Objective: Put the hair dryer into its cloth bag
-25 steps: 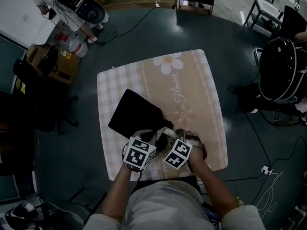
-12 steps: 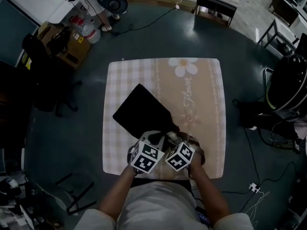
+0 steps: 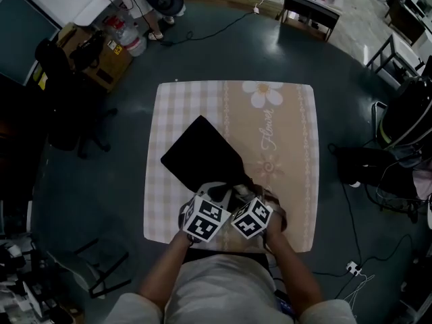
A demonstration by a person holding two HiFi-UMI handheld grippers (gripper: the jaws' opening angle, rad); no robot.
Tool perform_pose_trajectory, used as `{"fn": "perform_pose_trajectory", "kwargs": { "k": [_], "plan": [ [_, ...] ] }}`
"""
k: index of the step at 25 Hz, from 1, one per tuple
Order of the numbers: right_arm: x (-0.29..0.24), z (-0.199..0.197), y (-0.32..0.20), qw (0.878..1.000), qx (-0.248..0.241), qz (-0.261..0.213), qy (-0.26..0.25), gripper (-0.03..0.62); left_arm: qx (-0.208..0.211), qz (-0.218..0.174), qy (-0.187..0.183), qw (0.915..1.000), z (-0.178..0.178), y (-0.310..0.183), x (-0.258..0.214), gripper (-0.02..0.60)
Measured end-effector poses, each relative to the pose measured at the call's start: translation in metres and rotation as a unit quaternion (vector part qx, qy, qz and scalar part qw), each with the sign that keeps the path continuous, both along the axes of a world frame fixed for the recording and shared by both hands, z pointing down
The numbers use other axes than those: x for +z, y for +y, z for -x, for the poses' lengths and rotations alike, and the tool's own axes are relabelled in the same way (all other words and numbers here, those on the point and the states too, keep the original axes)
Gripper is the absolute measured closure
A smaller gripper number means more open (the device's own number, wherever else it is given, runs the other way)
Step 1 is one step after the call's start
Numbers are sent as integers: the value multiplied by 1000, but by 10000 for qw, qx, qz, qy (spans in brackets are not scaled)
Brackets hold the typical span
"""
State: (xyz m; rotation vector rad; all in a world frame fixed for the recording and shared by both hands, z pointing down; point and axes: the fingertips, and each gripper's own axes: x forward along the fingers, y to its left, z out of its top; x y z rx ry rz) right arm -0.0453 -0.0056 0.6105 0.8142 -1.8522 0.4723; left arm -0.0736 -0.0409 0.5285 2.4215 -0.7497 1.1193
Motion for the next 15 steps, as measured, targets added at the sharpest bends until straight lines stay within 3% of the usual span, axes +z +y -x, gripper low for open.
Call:
{"fn": "perform_pose_trajectory", "kwargs": {
  "k": [15],
  "plan": [
    [9, 10, -7, 9993, 202, 158, -280, 404, 201, 93, 106, 9997, -4, -5, 1, 569]
  ]
}}
